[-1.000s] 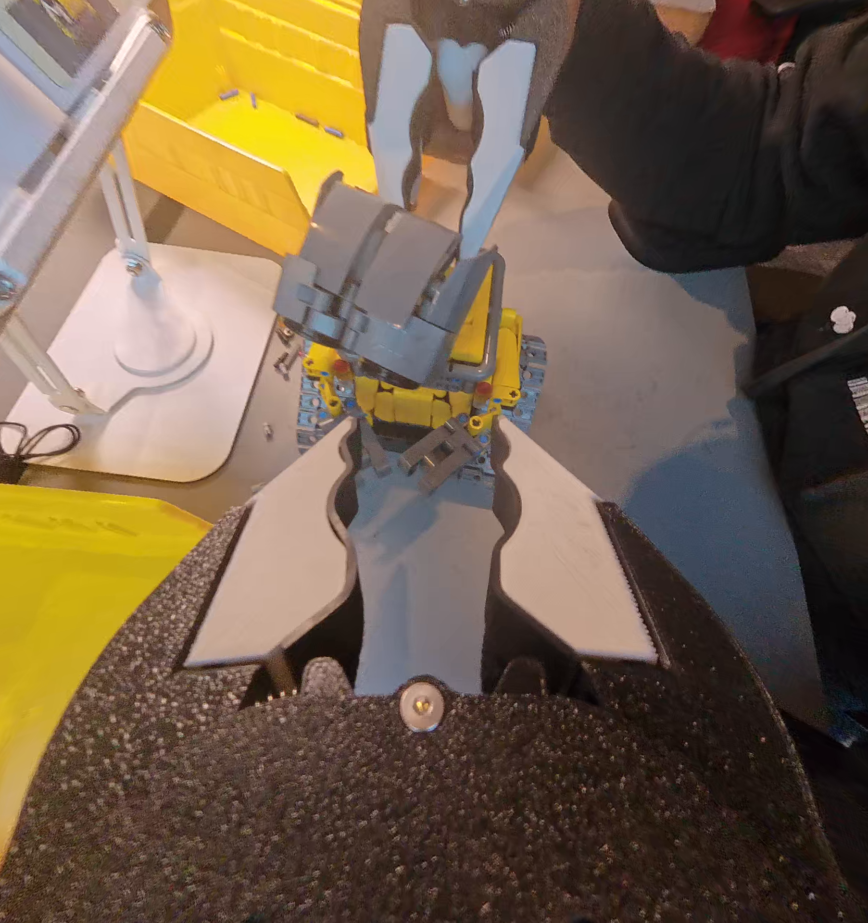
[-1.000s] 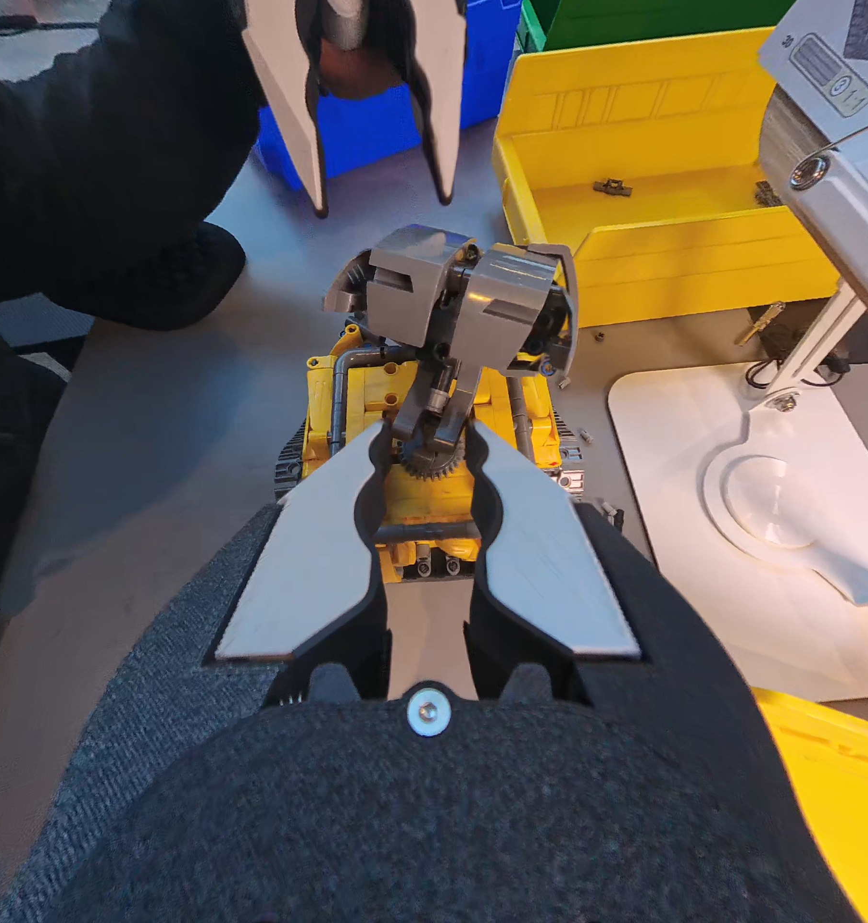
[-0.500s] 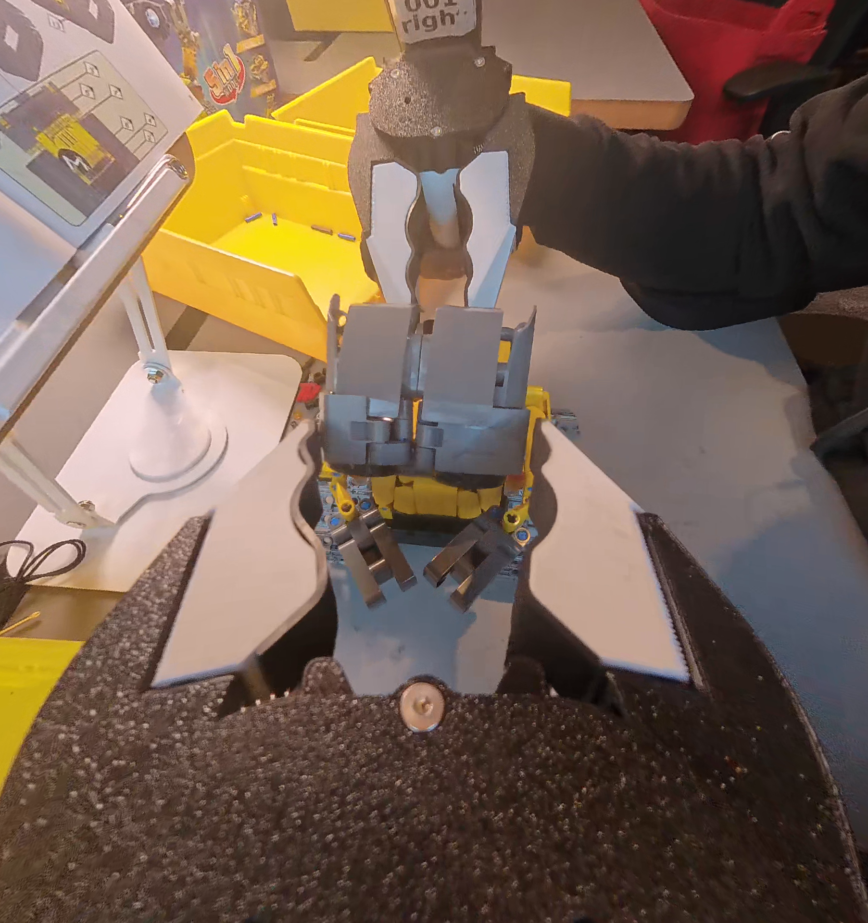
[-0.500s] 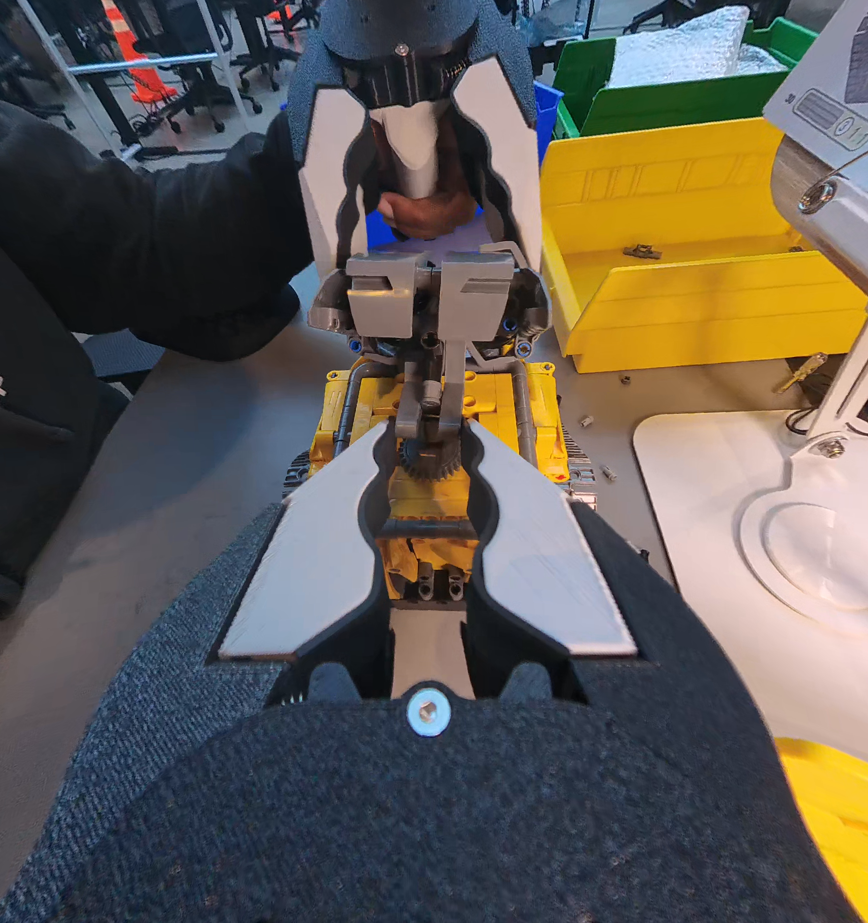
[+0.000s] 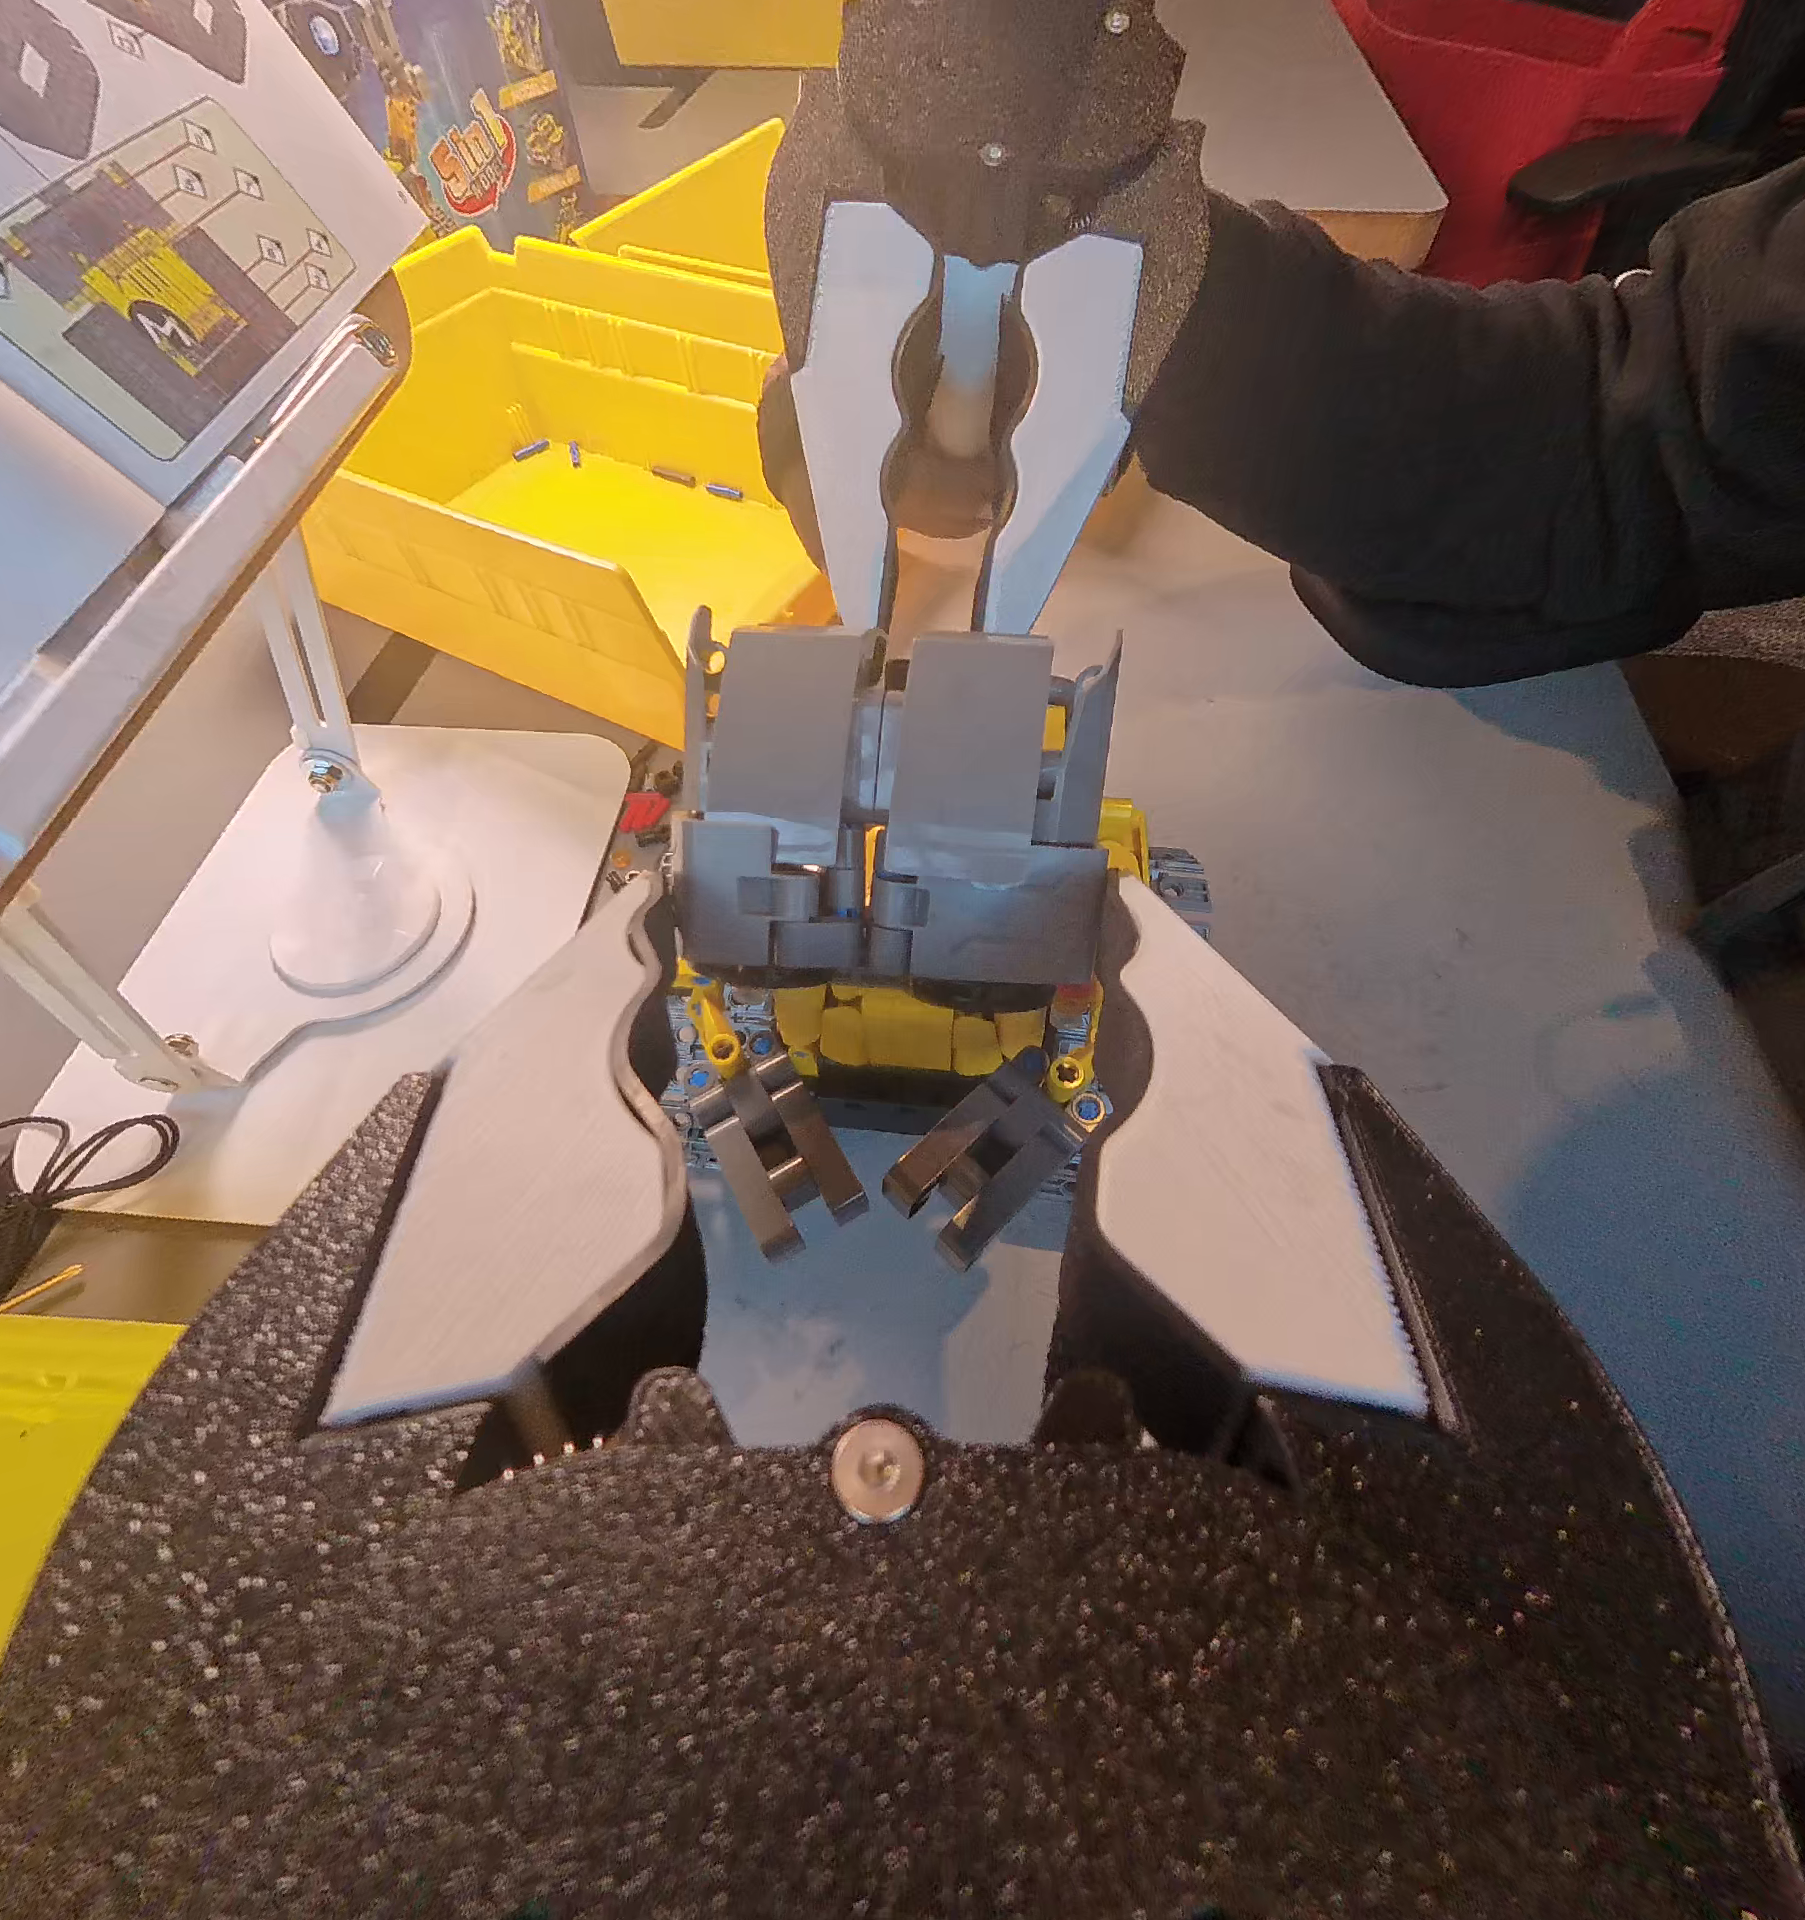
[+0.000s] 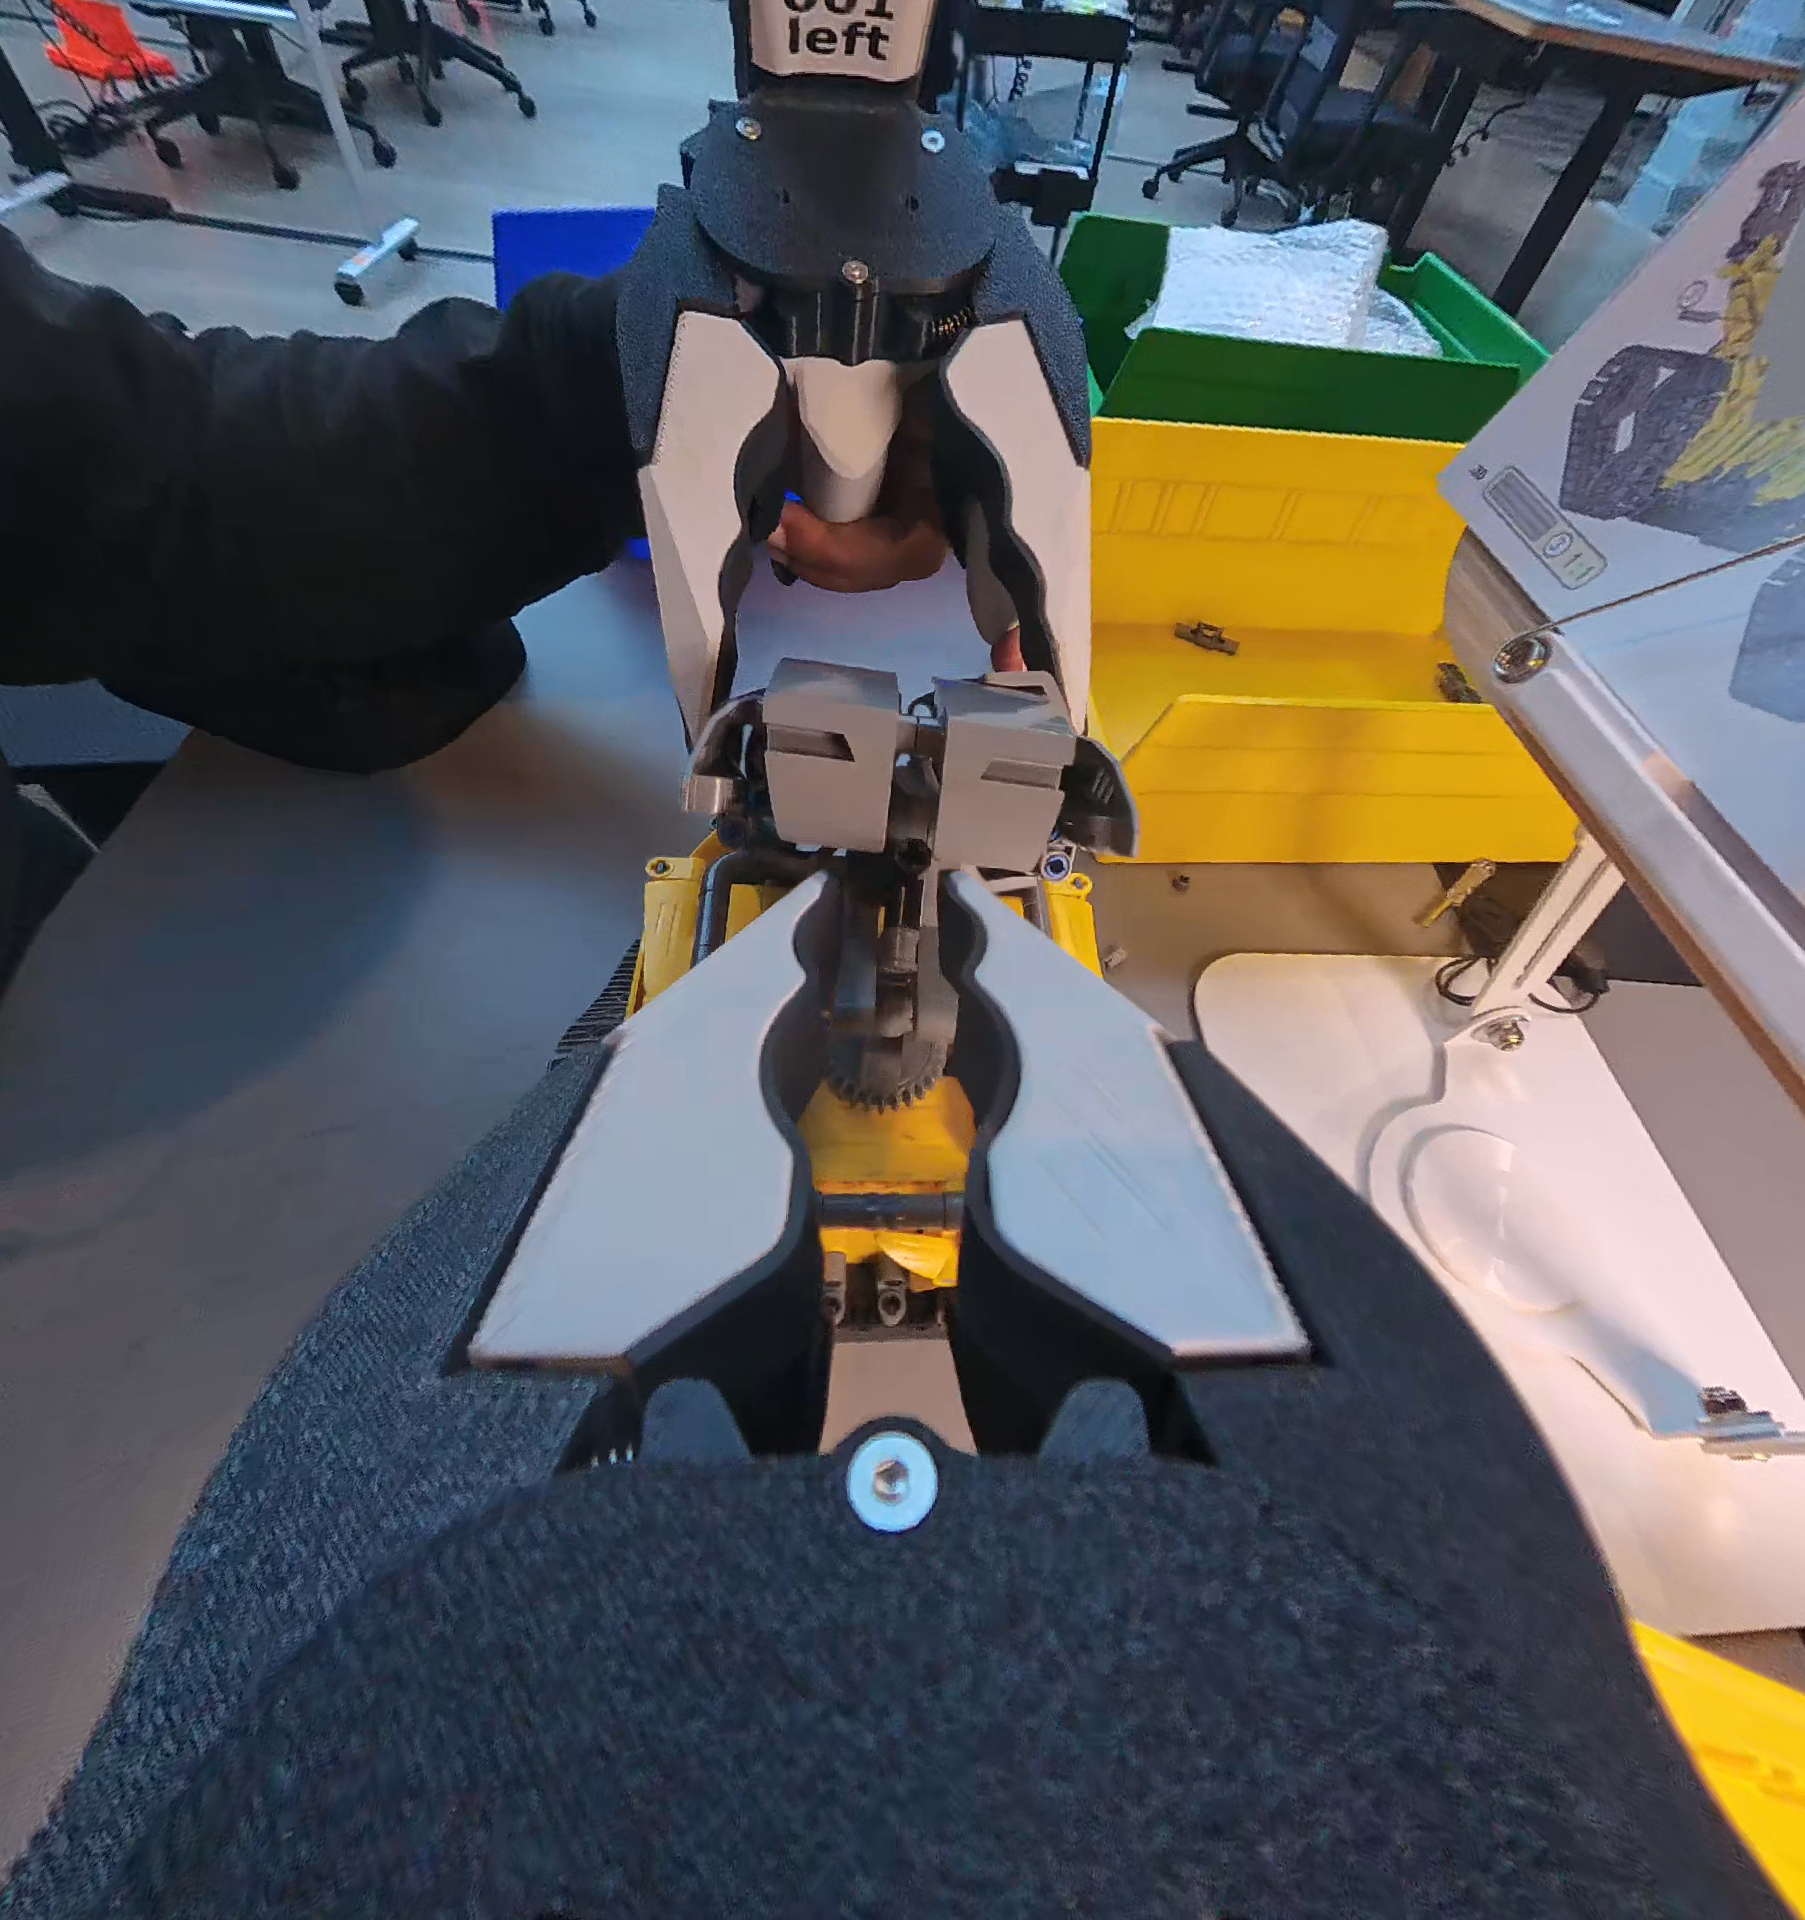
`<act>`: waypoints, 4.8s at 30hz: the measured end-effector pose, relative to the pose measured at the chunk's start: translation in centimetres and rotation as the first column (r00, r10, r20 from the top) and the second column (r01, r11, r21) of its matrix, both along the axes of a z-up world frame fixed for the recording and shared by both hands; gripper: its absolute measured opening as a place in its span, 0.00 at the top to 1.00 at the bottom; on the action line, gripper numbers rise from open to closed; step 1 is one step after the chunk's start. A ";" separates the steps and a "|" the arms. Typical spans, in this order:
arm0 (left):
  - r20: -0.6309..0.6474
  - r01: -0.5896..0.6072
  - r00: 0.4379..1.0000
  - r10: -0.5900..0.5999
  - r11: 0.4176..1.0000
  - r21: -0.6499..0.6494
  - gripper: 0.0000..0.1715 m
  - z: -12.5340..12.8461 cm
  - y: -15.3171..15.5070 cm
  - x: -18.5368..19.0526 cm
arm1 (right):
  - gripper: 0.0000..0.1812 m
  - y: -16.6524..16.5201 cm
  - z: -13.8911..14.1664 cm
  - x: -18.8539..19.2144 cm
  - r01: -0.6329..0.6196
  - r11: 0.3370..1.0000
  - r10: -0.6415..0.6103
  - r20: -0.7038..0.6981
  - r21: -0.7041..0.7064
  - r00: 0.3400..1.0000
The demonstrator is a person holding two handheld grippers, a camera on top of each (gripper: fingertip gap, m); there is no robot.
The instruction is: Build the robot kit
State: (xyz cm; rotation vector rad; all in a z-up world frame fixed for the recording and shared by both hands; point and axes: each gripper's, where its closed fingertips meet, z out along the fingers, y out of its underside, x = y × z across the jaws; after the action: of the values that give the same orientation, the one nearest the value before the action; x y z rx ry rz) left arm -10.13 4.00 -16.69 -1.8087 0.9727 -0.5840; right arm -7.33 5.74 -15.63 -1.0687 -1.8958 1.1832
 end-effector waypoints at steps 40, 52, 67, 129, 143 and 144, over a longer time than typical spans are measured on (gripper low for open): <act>0.083 0.013 0.996 -0.010 0.999 -0.034 0.52 -0.2 0.0 -0.2 | 0.93 0.3 0.1 -0.5 0.206 0.898 -0.059 -0.357 0.389 0.932; 0.082 0.020 0.997 -0.017 0.999 -0.029 0.52 -0.2 0.0 -0.3 | 0.99 0.1 -0.1 -0.5 0.026 0.986 -0.044 -0.105 -0.162 0.994; 0.161 0.044 0.986 -0.043 0.999 -0.001 0.53 -0.1 0.2 -0.2 | 0.97 0.1 0.3 -0.8 0.035 0.987 -0.054 -0.117 -0.157 0.992; 0.286 0.103 0.951 -0.116 0.993 0.059 0.53 0.1 0.0 -0.2 | 0.97 -0.7 0.1 -0.3 0.008 0.951 0.071 -0.244 0.310 0.967; 0.271 0.101 0.956 -0.112 0.993 0.057 0.52 0.0 -0.1 -0.3 | 0.90 0.2 0.4 2.2 -0.100 0.994 0.105 -0.131 0.045 0.986; 0.267 0.100 0.957 -0.112 0.993 0.057 0.52 0.0 -0.1 -0.3 | 0.90 0.2 0.3 2.1 -0.098 0.994 0.102 -0.125 0.041 0.987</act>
State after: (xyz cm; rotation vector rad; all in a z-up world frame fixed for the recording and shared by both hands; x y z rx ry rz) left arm -10.40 3.93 -16.64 -1.5954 0.8907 -0.8466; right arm -5.24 5.91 -15.30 -0.8673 -1.8818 1.2396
